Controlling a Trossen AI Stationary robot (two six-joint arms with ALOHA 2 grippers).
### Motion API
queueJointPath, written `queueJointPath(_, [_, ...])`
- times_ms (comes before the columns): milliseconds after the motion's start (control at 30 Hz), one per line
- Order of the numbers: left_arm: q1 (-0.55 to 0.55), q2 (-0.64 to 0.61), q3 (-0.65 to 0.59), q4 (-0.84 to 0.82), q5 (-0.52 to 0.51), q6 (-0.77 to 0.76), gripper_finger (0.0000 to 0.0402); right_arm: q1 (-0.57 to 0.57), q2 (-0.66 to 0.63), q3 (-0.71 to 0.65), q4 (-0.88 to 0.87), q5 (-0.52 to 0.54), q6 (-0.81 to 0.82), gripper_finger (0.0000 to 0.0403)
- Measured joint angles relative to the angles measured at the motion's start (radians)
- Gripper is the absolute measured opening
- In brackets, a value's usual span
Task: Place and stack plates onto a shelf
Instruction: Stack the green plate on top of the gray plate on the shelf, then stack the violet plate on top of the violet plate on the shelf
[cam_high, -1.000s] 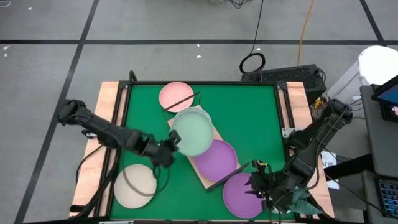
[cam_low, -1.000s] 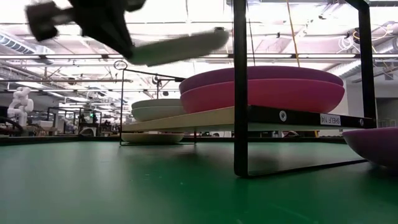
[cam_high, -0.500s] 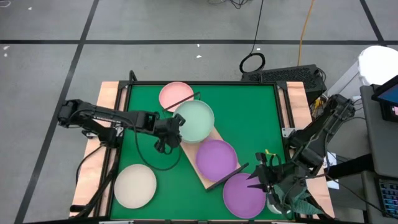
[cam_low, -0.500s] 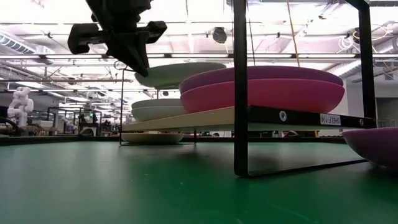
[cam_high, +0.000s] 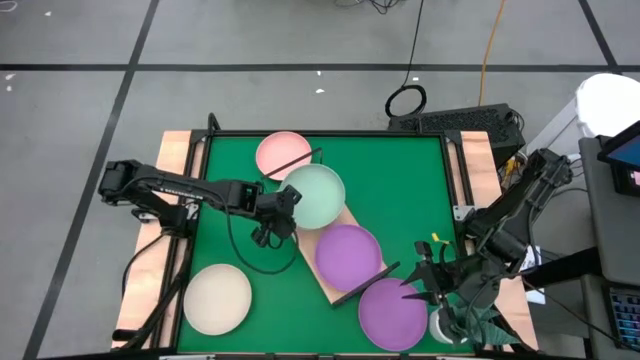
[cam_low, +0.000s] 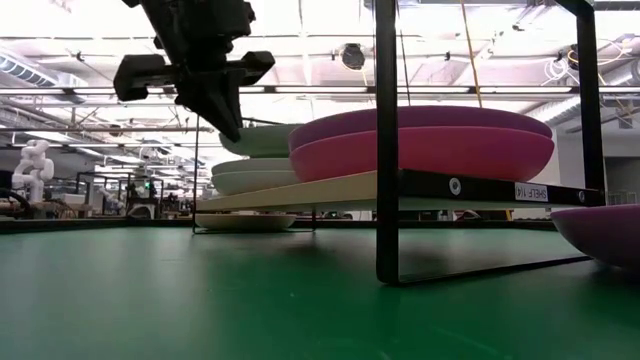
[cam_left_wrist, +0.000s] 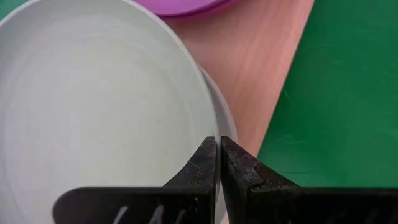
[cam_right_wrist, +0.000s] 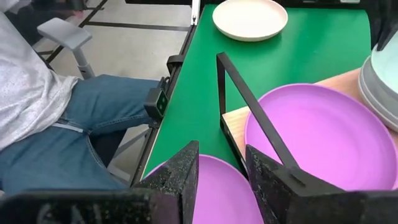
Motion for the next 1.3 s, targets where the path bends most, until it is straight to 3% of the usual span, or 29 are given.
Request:
queueJointPath(367, [0.025,0.000,-0.019,0.004,0.007,-0.095,0.0010,0.000,-0.014,0.000,-0.003,0.030,-0.047,0.0114])
queueJointPath(867, [0.022,0.000,-0.040,0.089,0.008,-0.163,0.0057,-0.044,-0.014,0.000,-0.025,0.032,-0.053,0.0114])
queueJointPath(1133, [-0.021,0.000,-0.040,0.087,0.002,-0.245,0.0058,-0.044,0.006,0.000,-0.031,0.032,-0.041,0.0114])
queueJointPath(1300, [-0.102,-0.001,-0.040,0.082,-0.061,-0.349,0.0058,-0.044,0.059,0.000,-0.031,0.021,0.020,0.0114])
